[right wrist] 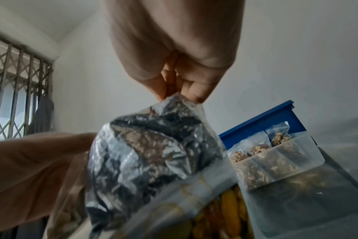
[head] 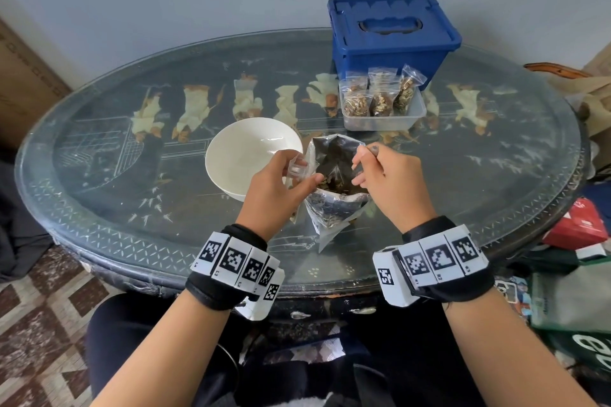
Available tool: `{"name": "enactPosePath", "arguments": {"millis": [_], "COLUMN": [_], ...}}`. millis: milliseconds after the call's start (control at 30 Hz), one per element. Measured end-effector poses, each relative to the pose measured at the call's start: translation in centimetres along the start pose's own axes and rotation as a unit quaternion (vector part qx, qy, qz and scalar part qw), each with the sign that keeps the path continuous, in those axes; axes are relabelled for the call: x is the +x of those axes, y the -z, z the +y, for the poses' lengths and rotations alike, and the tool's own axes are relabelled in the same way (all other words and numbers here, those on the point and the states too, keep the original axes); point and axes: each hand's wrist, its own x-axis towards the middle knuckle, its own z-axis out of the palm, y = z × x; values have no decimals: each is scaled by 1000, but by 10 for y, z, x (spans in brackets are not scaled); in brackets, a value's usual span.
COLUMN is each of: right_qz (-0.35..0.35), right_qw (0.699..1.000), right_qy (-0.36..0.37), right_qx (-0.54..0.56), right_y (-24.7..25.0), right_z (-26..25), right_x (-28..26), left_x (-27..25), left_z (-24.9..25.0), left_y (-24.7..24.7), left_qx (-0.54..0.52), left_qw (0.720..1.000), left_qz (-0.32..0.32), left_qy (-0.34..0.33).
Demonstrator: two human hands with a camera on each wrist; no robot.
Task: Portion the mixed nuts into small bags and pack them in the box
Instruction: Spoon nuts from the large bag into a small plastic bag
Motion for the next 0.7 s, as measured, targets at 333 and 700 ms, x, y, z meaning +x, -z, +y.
{"name": "enactPosePath", "arguments": {"millis": [333,700], "right_qz": [61,138], "right_qw": [984,958], "right_qy": [-137,-176], "right_qx": [98,180], "right_y": [10,27], "right_z": [-4,2], "right_x": [15,19], "left_x": [-2,1], "left_z": [-1,-1], "left_y": [2,11], "left_qx": [1,9], "left_qw": [1000,1000], "left_qz": [3,-7], "left_qy": [-7,-12]}}
